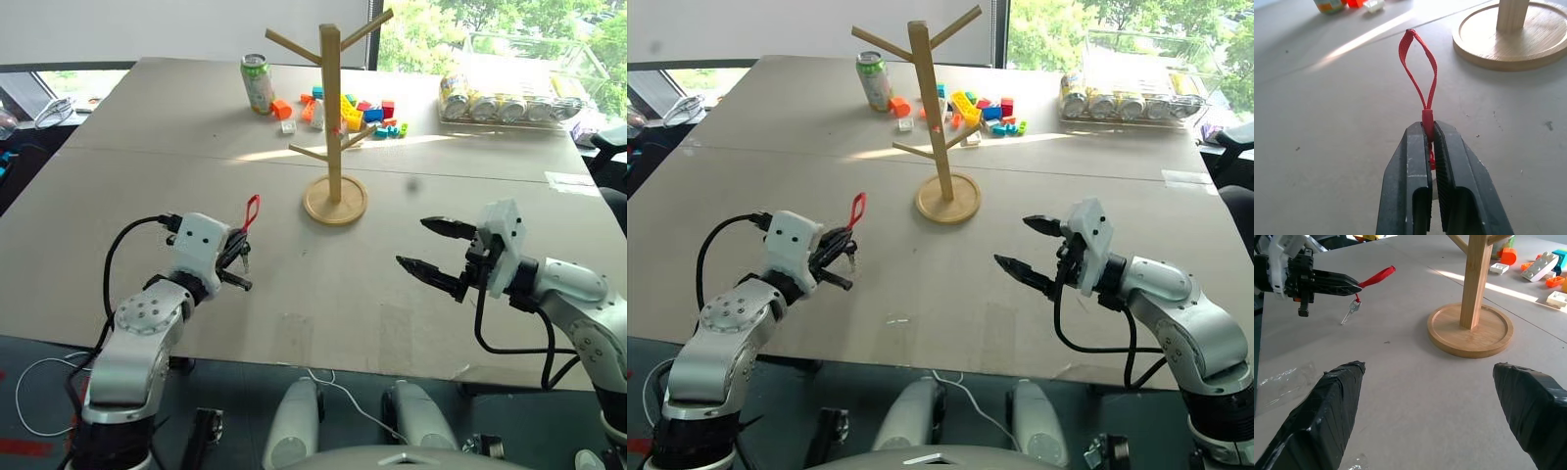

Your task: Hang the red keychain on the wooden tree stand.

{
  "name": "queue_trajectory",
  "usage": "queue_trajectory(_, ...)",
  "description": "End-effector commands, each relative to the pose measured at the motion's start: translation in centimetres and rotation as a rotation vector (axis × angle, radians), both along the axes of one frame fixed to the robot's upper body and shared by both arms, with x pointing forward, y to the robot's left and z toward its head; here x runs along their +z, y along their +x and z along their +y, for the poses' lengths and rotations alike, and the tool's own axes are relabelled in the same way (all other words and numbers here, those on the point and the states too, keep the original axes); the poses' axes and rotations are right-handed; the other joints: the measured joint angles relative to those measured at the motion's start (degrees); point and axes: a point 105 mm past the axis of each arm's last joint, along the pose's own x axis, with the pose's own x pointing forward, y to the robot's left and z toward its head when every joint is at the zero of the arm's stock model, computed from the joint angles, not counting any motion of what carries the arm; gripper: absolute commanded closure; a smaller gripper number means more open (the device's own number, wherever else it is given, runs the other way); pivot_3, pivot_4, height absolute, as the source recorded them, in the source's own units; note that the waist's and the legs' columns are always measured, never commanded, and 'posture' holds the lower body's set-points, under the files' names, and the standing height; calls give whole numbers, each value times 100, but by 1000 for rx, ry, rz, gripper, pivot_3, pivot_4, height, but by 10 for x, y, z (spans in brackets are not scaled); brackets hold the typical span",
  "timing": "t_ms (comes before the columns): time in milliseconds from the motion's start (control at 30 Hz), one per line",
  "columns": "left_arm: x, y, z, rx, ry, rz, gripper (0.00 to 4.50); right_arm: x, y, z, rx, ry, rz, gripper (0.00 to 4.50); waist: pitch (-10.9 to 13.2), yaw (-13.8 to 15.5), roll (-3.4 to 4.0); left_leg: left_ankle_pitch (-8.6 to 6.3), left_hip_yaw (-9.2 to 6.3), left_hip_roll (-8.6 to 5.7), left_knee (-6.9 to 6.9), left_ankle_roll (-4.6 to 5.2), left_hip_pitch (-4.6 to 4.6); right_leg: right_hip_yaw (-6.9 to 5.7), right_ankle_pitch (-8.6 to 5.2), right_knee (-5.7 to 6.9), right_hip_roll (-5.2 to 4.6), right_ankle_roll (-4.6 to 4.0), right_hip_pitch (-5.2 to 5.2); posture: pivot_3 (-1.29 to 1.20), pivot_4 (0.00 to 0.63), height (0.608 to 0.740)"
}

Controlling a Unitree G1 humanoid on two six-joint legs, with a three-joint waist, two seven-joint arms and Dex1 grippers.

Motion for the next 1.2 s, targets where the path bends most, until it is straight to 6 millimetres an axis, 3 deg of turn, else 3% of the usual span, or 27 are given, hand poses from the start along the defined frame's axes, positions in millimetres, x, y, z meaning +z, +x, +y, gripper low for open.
queue_trajectory(33,26,-14,-27,-138,76,-208,4471,16,-3,3,12,6,-96,0,0,1,0,0,1,0,0,0,0,1,0,-4,0,0,1,0,150,740)
queue_trajectory(333,66,-15,-61,-343,102,-512,4471,49,-1,-2,14,23,-210,0,0,3,0,0,2,0,0,1,-3,1,1,-10,2,1,3,0,150,740)
queue_trajectory(533,83,-11,-77,-432,99,-618,4471,68,-13,-7,9,42,-250,0,0,6,0,0,0,0,0,1,-3,0,1,-12,3,2,6,0,150,740)
queue_trajectory(1000,87,13,-97,-461,79,-676,4471,90,-46,2,34,41,-316,0,0,3,1,0,-4,1,2,1,-1,-4,2,-11,6,3,11,0,150,740)
queue_trajectory(1200,85,24,-96,-427,80,-671,4471,96,-47,5,16,44,-317,0,0,-2,0,0,-5,1,4,2,-1,-4,2,-9,6,3,11,0,150,740)
